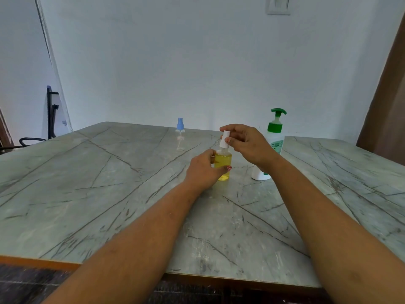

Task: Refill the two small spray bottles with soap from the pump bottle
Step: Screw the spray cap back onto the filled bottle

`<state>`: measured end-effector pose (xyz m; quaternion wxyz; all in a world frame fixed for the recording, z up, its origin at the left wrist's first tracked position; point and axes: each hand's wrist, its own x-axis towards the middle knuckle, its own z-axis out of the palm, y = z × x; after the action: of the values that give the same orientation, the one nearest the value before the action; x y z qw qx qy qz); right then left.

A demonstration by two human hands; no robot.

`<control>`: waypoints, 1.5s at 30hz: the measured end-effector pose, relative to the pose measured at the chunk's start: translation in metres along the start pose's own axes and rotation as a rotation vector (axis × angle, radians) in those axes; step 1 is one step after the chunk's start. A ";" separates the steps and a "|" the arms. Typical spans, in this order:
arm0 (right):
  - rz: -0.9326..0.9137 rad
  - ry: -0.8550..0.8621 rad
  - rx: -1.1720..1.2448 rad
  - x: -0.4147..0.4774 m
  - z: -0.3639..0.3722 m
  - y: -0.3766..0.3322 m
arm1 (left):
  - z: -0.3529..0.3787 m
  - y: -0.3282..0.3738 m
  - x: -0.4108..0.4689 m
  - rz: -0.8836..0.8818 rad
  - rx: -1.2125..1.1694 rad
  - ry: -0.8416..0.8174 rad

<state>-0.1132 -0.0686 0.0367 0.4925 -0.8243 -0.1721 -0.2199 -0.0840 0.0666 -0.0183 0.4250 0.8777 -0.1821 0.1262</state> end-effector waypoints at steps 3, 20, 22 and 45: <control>0.003 -0.038 -0.004 -0.001 -0.001 0.000 | -0.001 0.000 -0.001 -0.002 -0.008 -0.021; 0.073 -0.012 -0.014 -0.003 0.002 -0.003 | -0.004 0.004 -0.005 0.027 -0.014 -0.030; 0.067 -0.056 0.072 -0.003 -0.001 -0.003 | -0.004 0.004 -0.005 0.021 -0.018 -0.032; 0.069 0.083 0.014 -0.001 0.008 0.011 | -0.004 0.004 -0.004 -0.005 -0.036 -0.035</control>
<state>-0.1073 -0.0660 0.0248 0.5124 -0.8163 -0.1246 -0.2356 -0.0897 0.0679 -0.0147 0.4376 0.8725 -0.1895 0.1063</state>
